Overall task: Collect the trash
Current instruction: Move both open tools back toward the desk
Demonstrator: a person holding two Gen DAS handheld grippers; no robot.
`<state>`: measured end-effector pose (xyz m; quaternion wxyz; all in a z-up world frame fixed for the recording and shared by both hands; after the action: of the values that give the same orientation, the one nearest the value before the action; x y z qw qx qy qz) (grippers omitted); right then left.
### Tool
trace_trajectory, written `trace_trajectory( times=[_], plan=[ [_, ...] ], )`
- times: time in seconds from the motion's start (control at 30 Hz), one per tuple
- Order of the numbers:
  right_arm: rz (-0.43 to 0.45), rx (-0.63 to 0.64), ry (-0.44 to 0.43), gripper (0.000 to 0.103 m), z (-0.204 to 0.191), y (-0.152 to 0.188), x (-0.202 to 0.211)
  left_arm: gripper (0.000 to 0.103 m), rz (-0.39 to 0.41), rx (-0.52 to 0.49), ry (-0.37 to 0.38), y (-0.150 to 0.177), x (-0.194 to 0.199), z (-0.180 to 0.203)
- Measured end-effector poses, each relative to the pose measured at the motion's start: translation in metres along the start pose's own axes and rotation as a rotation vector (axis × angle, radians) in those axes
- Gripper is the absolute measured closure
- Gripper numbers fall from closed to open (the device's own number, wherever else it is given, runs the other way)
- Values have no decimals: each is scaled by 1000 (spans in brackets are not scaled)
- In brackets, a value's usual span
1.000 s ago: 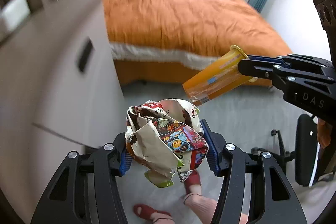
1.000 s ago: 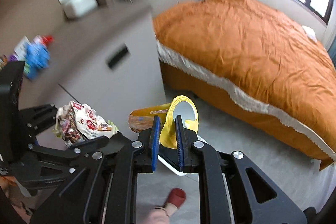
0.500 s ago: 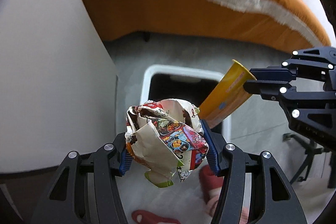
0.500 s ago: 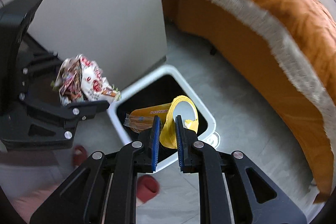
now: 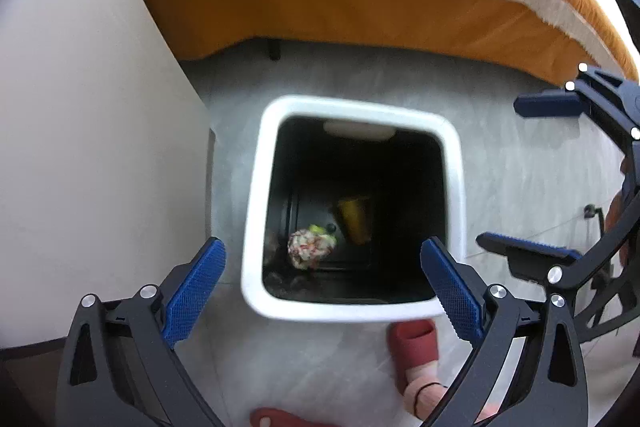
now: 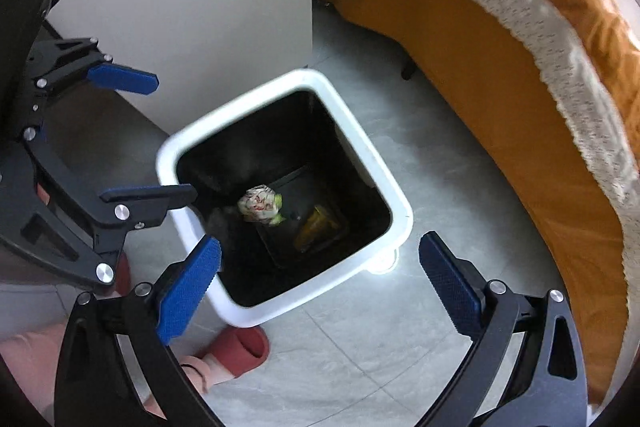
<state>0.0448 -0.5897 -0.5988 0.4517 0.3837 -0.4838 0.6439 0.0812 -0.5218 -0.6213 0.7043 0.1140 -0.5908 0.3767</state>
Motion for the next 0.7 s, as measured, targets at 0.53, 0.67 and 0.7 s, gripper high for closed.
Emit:
trace_trajectory(
  times=[0.53,0.67,0.7],
  plan=[
    [230,-271,141,4,52,-57,278,6,366,11,-25,-50,308,71],
    [319,-356,112,4,48,-76,358,6,507,45,-35,-39,408,77],
    [340,-375,93,4,44,-82,375,6,531,53,-40,-34,427,75]
  ],
)
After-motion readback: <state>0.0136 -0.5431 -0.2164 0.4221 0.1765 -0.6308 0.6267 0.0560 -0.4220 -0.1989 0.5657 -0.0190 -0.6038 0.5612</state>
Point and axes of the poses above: each gripper's, at about its wrist camera, not at the fingertips, and x roughly against the way its jaws point, z to its right, y to its underside, the point moved 2 cm from there along -x, roughly the way its jaws point, and after that the axes turned 13 degrees about y, right-handed, at the moved point
